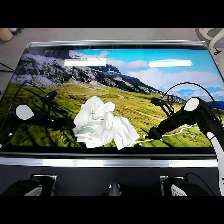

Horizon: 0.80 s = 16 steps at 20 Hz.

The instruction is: Fold the shirts.

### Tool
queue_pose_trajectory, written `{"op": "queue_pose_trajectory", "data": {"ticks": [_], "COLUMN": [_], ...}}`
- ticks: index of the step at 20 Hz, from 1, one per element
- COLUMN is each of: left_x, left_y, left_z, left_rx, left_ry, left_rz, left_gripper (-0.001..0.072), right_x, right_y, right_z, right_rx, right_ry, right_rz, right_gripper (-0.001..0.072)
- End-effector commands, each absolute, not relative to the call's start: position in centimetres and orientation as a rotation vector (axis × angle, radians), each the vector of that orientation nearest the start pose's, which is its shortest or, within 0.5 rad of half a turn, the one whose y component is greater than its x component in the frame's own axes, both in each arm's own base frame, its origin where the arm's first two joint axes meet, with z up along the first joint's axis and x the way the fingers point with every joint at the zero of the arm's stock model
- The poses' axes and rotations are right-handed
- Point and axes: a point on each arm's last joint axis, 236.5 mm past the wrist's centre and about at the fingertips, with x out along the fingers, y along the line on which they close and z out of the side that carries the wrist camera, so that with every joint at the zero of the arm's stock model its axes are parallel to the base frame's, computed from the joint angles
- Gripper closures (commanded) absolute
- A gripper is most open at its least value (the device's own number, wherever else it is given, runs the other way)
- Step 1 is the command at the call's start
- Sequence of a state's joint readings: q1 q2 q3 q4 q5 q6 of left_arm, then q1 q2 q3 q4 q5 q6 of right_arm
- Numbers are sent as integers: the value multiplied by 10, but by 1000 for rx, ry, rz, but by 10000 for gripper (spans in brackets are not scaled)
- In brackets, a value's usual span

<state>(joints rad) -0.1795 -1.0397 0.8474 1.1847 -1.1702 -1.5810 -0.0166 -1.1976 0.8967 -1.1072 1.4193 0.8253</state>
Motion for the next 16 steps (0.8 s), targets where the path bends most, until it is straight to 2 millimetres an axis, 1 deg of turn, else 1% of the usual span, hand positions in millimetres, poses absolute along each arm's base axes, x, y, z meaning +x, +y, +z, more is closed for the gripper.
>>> {"op": "queue_pose_trajectory", "data": {"ticks": [1, 5, 7, 9, 10, 12, 14, 16], "left_x": [268, 242, 232, 230, 231, 239, 245, 244], "left_y": [-121, -117, -117, -126, -133, -146, -153, -160], "left_z": [-6, -40, -55, -66, -69, -75, -83, -95], "left_rx": [-195, -225, -240, -310, -356, -456, -500, -519], "left_ry": [1398, 1490, 1512, 1510, 1502, 1476, 1473, 1504], "left_rz": [-317, -283, -271, -274, -278, -272, -265, -261], "left_gripper": [166, 170, 172, 176, 194, 193, 194, 203], "right_x": [255, 256, 258, 261, 263, 266, 266, 266], "right_y": [100, 100, 100, 99, 99, 99, 99, 99], "right_z": [-27, -27, -27, -28, -28, -28, -28, -28], "right_rx": [-102, -103, -109, -111, -113, -115, -115, -115], "right_ry": [1450, 1448, 1441, 1429, 1422, 1413, 1411, 1414], "right_rz": [849, 847, 844, 834, 829, 822, 821, 823], "right_gripper": [79, 80, 80, 80, 80, 81, 81, 83]}}
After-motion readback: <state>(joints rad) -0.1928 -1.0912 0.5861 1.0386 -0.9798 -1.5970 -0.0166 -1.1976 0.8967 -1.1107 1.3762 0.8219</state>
